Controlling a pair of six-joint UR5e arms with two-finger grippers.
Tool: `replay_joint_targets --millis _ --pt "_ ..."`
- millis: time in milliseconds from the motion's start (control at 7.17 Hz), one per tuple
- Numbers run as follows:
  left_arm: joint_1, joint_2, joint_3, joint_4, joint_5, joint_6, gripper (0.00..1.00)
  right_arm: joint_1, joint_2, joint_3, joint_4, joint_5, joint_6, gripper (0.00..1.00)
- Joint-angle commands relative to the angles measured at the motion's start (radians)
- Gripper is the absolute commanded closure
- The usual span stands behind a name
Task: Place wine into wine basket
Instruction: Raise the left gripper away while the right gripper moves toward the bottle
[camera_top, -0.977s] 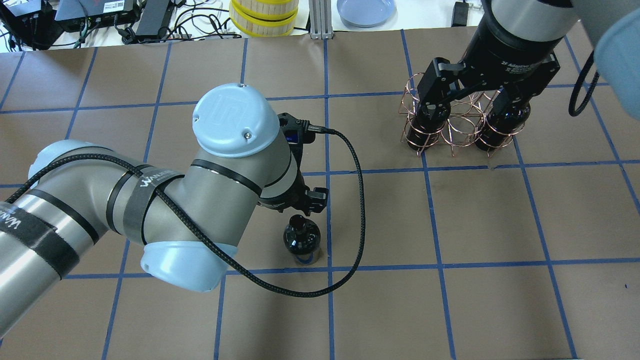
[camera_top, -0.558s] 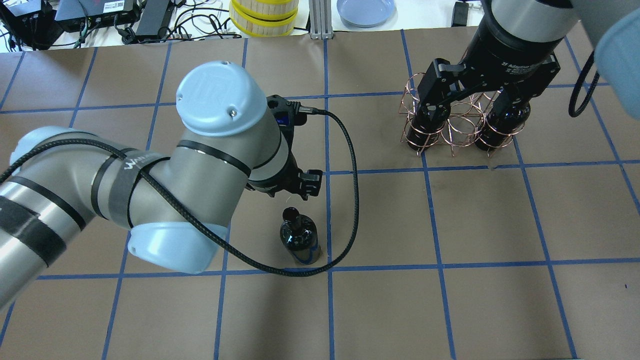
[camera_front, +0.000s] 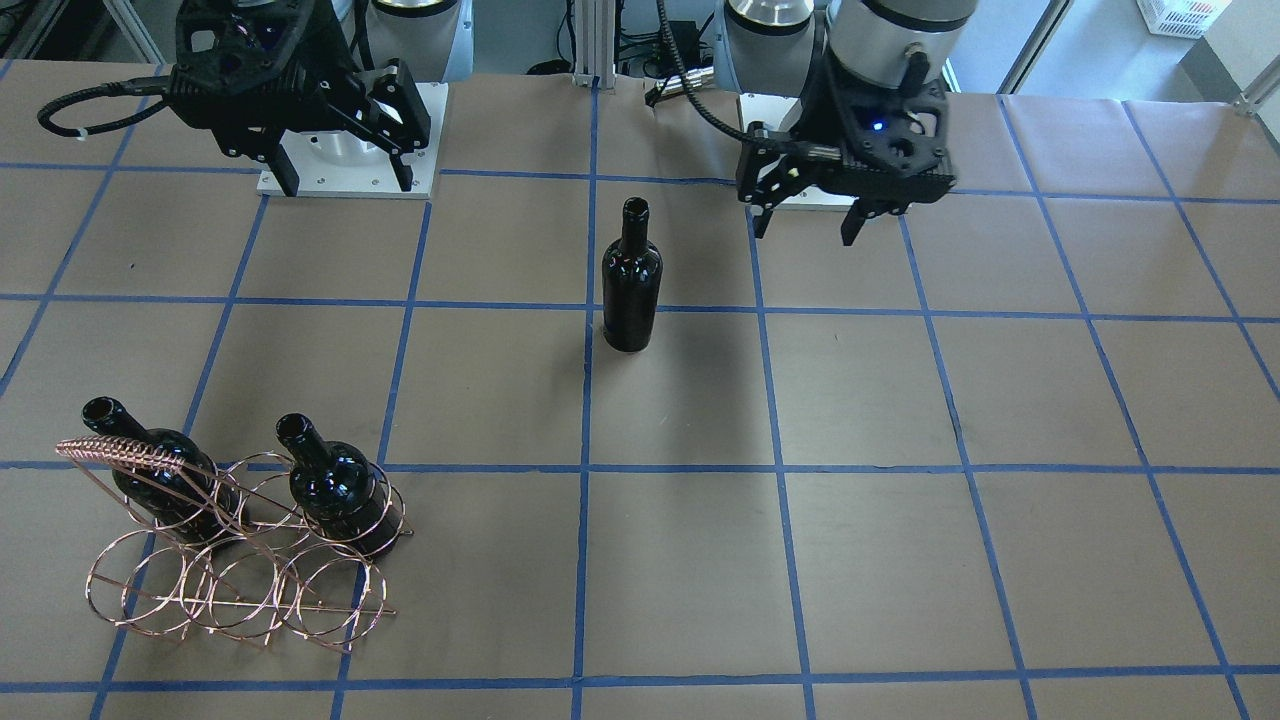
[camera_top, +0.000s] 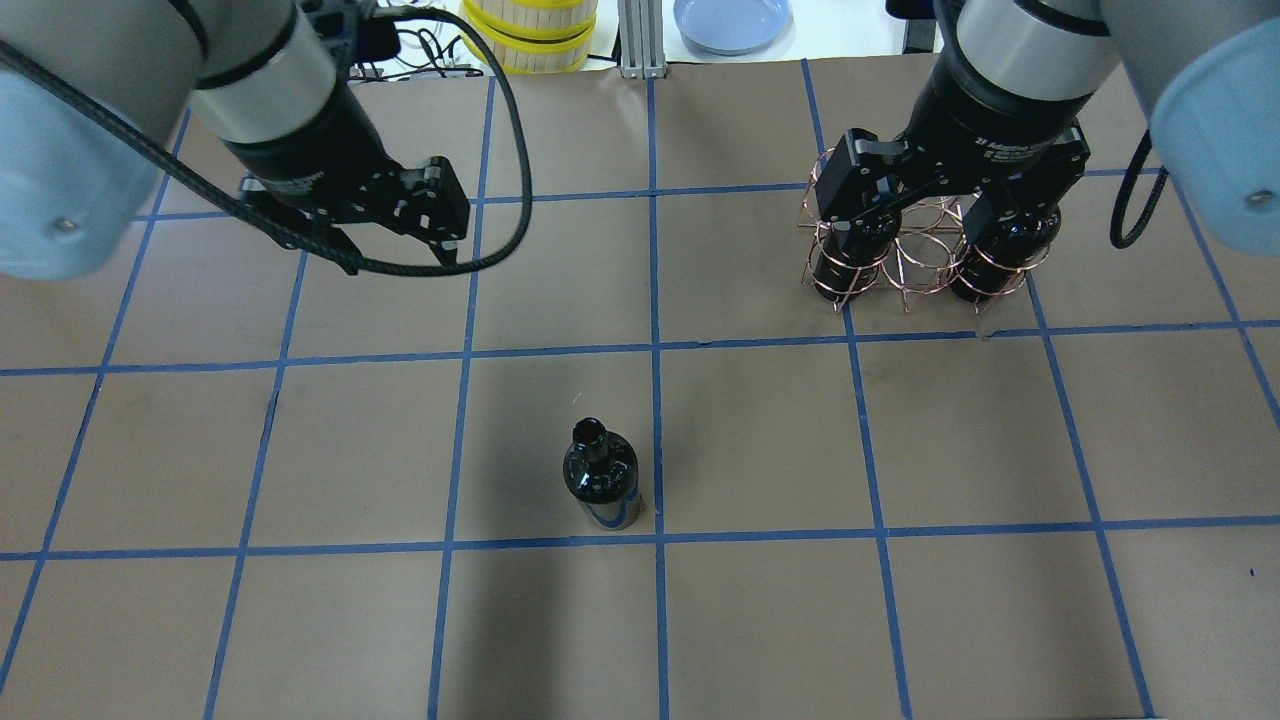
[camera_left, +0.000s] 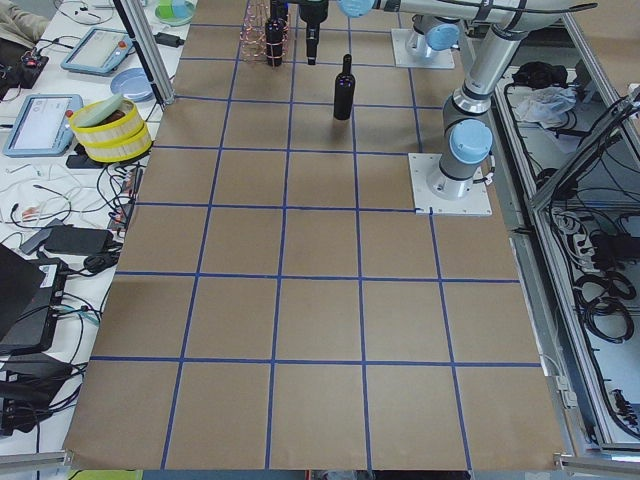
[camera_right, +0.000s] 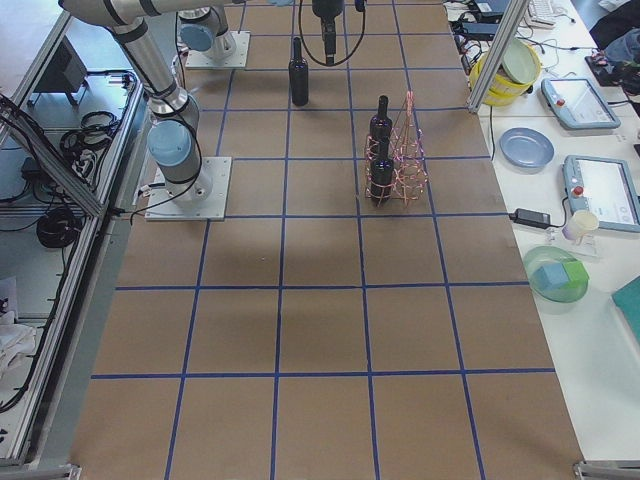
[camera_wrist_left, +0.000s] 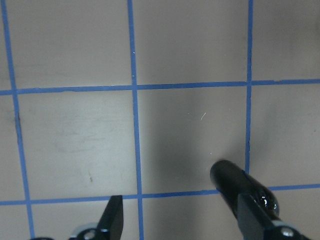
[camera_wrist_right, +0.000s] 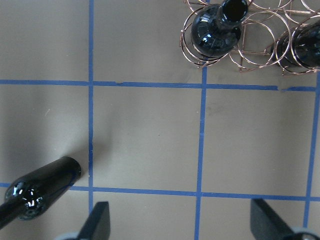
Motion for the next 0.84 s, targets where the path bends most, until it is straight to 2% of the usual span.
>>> replay_joint_targets --millis 0,140,419,698 --pt "0.059 0.014 0.079 -0.12 0.014 0.05 0.16 0.102 0.044 -0.007 -0.051 0.032 0.151 0.0" --pt "0.052 0.009 0.075 -0.117 0.02 0.051 0.13 0.172 0.085 -0.01 -0.1 0.021 0.282 0.0" --pt "0.053 0.0 0.052 -0.017 0.022 0.053 0.0 0.339 0.155 -0.024 -0.12 -0.04 0.448 0.0" --pt "0.055 0.004 0.037 -0.014 0.022 0.053 0.0 0.459 0.23 -0.022 -0.137 -0.036 0.582 0.0"
